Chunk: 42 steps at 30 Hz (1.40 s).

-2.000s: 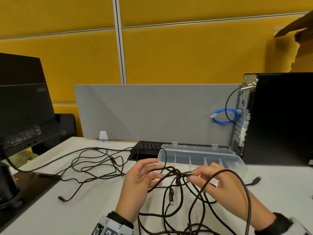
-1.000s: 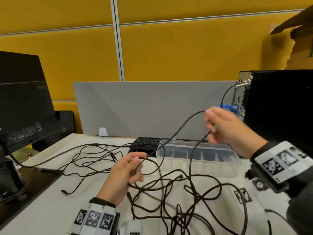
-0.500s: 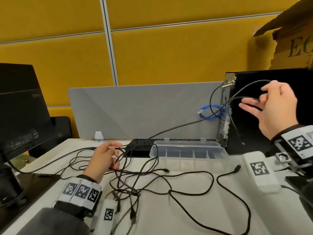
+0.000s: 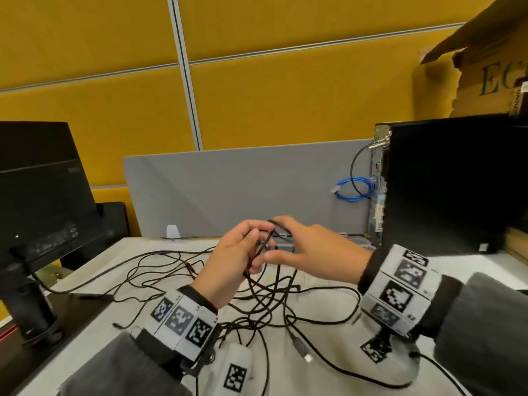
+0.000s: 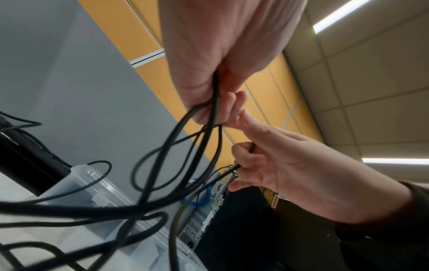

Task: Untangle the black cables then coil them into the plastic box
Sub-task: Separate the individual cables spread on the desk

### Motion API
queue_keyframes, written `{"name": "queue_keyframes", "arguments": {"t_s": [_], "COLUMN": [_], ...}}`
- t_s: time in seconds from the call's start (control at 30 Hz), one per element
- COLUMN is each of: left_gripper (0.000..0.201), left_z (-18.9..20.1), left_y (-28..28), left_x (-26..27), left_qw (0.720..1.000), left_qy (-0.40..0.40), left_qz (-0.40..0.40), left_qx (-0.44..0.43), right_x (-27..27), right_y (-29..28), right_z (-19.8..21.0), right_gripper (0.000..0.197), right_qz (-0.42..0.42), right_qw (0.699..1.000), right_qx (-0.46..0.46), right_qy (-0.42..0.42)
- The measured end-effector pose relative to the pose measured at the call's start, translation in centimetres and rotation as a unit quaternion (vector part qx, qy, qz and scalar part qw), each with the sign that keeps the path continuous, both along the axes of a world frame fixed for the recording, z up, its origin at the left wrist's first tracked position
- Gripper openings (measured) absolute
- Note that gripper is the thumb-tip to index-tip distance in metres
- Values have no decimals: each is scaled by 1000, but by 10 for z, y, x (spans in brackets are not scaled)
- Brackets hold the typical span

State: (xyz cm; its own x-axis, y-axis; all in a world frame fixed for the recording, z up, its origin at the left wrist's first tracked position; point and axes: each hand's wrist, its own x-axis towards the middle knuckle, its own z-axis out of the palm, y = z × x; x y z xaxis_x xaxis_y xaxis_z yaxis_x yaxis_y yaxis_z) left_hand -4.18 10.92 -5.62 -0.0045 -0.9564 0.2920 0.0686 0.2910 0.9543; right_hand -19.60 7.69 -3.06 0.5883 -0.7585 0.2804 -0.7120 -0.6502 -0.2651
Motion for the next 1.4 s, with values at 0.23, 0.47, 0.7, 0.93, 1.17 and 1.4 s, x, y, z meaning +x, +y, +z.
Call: {"name": "queue_keyframes", "arguments": {"t_s": [0.23,0.47,0.7,0.93,1.17,1.4], "left_gripper": [26,25,36,51,37,39], "left_z": [9,13,-5,-24,-21,-3], "left_y": [8,7,5,4,-3,7], "left_x": [4,8,22,33,13,3], "left_qw": [999,998,991,984,989,993], "left_qy": [11,10,-112,-162,-135,-84], "left_qz": [-37,-57,-79,-61,-58,-77], "left_qx": [6,-6,-7,39,16,-16], "right_x": [-1,-10,-50,-102,-43,-13], "right_y": [0,6,-17,-41,-13,10], "right_z": [28,45,99,98,33,3], "right_gripper": [32,33,37,29,21,29], "right_qz": [12,41,4,-108,-9,36], "right_qw": [992,998,829,654,940,991], "right_qx": [-114,8,221,181,129,-100], "right_qy": [60,46,-514,-727,-315,83]}}
